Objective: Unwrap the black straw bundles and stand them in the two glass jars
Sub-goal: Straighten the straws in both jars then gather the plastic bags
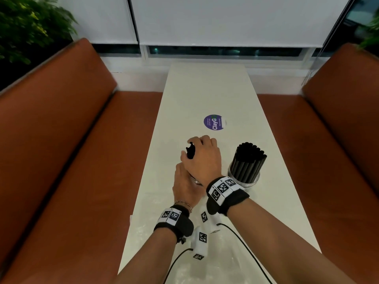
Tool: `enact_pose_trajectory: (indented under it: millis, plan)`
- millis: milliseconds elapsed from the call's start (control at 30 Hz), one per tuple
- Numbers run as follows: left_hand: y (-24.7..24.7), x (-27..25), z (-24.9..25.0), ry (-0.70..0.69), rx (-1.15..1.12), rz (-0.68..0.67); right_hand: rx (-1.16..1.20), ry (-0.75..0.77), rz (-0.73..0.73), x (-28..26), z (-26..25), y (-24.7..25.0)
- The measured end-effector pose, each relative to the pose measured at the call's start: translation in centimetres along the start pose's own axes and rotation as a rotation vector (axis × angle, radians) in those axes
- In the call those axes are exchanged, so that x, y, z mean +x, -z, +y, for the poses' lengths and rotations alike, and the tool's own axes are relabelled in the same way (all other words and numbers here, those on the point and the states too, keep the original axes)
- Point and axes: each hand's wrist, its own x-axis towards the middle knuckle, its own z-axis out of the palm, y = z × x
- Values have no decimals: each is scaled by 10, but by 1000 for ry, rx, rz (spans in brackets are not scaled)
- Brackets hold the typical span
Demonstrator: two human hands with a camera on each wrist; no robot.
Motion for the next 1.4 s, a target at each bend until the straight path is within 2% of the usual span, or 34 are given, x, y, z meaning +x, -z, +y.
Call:
enact_pose_trajectory:
  millis: [133,267,367,467,733,867,1033,1200,1400]
  plan:
    - [3,0,5,59,45,-55,18,-42,98,7,-10,-2]
    - [2,2,4,66,4,-24,-57,25,140,16,-5,-7]
    - [0,-3,3,5,5,11,-213,87,88,16,1,-10]
    - [-1,-4,3,14,3,13,-282,37,-15,15,-3,-8]
    - [0,3,4,118,-38,-55,-219,-21,26,15,-11,-7]
    - [-2,-3,4,94,-74,-10,-276,18,-126,20,-6,0]
    - [-3,-10,5,52,-89,8,-141,38,-233,23,1,11]
    - [-4,-13,5,23,-79,16,-146,35,-200,26,3,14]
    - [-6,-2,4,92,-31,-15,-103,-21,-152,27,-2,14]
